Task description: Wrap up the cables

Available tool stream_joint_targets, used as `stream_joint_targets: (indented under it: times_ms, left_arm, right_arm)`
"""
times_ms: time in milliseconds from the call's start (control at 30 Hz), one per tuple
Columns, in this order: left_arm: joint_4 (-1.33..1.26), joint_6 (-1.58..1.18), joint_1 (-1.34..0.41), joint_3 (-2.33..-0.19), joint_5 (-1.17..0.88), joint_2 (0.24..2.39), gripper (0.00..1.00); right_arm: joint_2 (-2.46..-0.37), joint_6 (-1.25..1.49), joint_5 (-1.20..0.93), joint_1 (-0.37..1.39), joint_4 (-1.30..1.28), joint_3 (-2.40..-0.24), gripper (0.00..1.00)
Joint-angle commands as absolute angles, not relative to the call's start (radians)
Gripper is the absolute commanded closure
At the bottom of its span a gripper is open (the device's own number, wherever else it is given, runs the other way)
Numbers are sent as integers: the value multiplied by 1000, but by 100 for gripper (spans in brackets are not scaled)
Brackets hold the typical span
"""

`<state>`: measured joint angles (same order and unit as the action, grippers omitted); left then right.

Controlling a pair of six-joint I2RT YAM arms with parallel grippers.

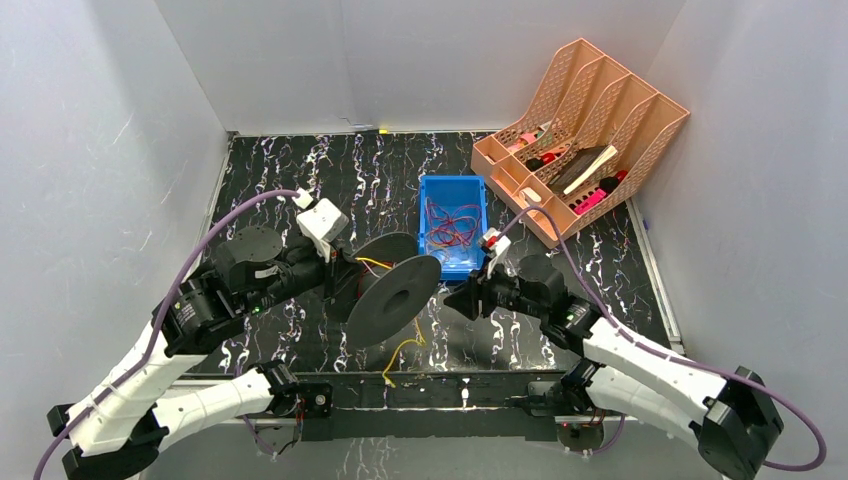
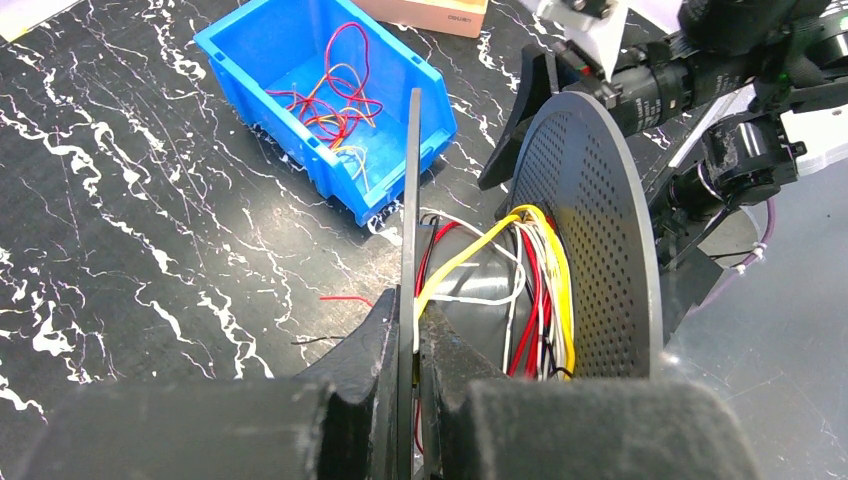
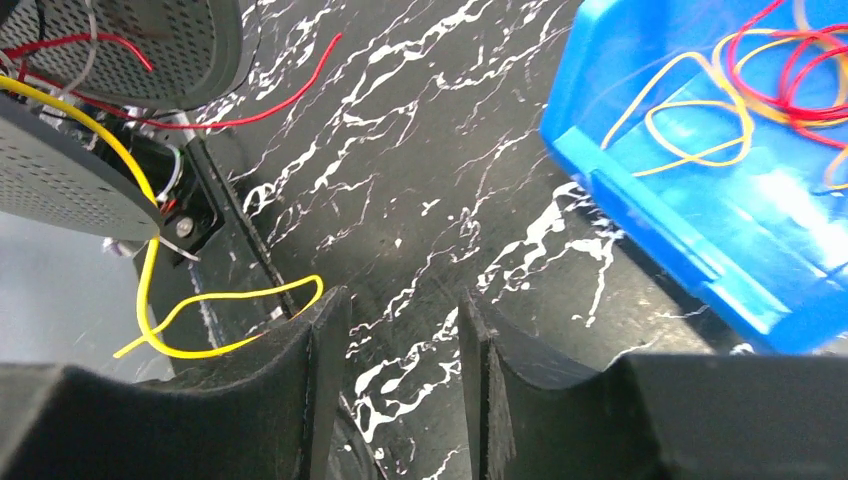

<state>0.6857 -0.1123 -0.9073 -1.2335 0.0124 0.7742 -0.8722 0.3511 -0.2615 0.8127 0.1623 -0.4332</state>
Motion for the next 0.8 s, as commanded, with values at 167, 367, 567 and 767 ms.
stream_joint_targets:
  times_ms: [167, 367, 567, 767]
  left_arm:
    - [615, -132, -912, -1301, 5, 775, 100]
    - [611, -138, -912, -1310, -3, 778, 100]
    - [593, -143, -911, -1312, 22, 783, 100]
    - [590, -155, -912, -1321, 38, 792, 100]
  right_arm:
    - [-782, 375, -170, 812, 145, -370, 47]
    - [-805, 415, -154, 811, 248, -269, 42]
    - [-913, 490, -164, 811, 413, -234, 39]
    - [-1093, 593, -252, 814, 649, -217, 37]
